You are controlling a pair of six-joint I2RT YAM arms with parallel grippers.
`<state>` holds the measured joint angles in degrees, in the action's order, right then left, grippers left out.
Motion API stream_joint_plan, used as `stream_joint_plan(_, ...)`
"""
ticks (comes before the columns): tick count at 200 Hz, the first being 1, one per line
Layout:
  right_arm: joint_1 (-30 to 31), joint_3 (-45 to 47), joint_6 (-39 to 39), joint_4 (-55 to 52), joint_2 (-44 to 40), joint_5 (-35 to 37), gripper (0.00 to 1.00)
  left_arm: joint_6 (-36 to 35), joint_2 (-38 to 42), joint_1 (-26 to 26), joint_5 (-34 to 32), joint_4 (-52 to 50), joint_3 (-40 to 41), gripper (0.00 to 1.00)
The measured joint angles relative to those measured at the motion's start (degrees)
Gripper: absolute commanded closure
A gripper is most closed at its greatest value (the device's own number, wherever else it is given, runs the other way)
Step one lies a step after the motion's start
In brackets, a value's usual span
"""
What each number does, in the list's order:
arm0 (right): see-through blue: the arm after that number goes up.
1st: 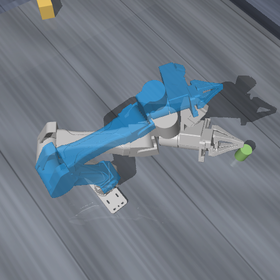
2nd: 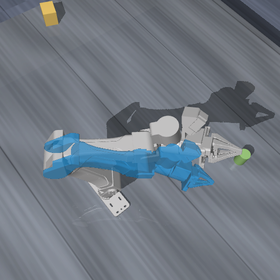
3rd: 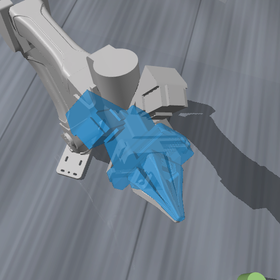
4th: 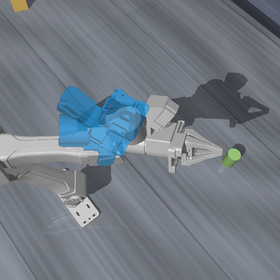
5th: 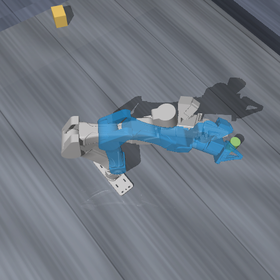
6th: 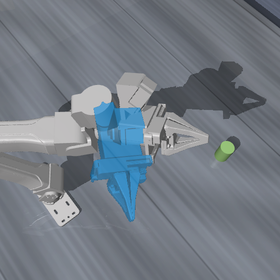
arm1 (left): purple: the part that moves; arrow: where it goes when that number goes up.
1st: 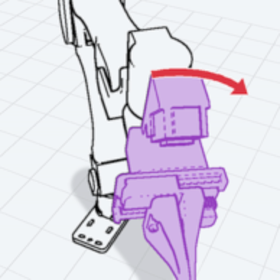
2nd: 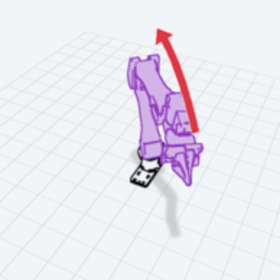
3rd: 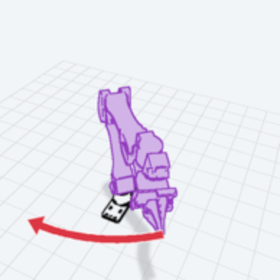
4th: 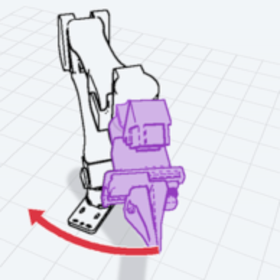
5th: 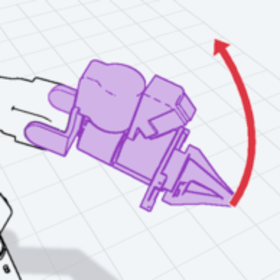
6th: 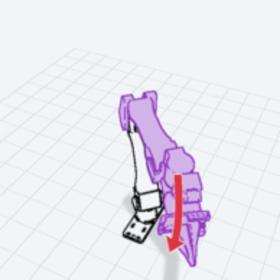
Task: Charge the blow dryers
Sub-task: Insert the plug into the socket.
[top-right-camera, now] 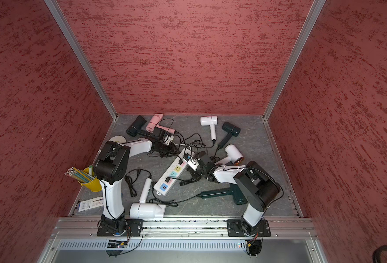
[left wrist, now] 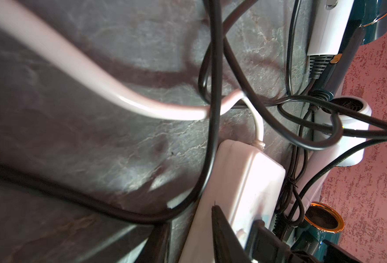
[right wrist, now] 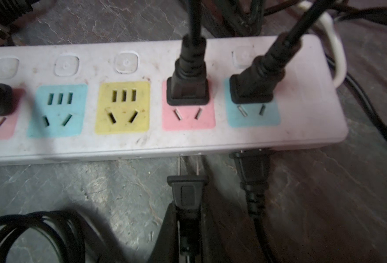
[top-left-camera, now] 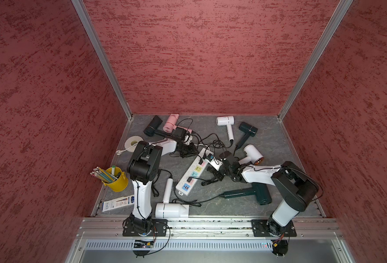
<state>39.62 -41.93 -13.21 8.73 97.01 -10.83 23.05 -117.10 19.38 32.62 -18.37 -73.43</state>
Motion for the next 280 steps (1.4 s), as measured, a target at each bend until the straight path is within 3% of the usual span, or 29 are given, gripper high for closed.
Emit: stream_joint_plan(280, 0.04, 3.85, 3.61, 9.33, 0.02, -0.79, 1.00, -0.02, -0.13, 0.09, 0.24, 0.15, 0.00, 0.69)
